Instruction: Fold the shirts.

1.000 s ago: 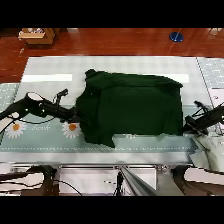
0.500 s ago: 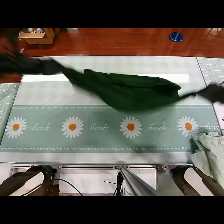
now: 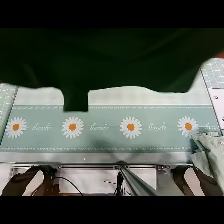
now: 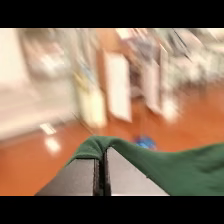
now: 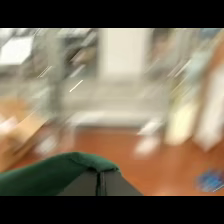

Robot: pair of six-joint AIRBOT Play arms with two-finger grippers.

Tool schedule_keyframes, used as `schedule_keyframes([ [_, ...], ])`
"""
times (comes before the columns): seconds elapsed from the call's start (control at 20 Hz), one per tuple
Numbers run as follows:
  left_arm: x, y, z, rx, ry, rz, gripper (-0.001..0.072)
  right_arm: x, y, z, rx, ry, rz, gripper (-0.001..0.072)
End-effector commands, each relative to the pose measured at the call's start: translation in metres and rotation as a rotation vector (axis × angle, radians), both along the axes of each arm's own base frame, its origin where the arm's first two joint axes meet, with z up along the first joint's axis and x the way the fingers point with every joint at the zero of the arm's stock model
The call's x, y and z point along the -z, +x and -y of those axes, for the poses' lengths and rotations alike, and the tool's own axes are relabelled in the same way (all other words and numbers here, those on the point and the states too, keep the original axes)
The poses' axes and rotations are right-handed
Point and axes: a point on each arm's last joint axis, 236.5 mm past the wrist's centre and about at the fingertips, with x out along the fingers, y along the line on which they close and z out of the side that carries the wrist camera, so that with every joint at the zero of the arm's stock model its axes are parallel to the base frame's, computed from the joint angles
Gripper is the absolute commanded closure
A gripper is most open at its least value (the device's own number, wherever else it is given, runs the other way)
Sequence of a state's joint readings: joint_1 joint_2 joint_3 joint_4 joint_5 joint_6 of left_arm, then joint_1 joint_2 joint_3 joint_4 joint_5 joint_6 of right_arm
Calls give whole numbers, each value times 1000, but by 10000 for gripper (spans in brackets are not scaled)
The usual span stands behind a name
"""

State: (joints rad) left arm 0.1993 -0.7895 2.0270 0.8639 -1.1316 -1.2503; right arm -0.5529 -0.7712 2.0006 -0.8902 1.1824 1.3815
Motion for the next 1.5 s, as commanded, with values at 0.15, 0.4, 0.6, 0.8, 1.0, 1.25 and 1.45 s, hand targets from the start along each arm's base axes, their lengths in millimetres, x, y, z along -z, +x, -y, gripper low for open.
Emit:
schedule_keyframes([
  [0.15,-19,-122,-14,-186,-39,123,688,-29,-98,-2,246,-73,98,688],
  [0.4,68,-115,-50,-357,30,-230,688,45,-110,27,373,-78,-213,688],
  [0.6,123,-78,-85,-451,182,-473,687,103,-89,58,353,-83,-462,688],
  [0.8,155,-30,-68,-309,186,-616,688,179,-39,51,185,-74,-760,688],
  [1.0,213,36,-77,-239,212,-838,688,227,31,61,127,-71,-941,688],
  [1.25,292,152,-73,-107,210,-1029,687,325,145,67,77,-145,-1192,688],
  [1.45,365,242,-80,-105,160,-1111,687,393,239,66,66,-184,-1179,688],
])
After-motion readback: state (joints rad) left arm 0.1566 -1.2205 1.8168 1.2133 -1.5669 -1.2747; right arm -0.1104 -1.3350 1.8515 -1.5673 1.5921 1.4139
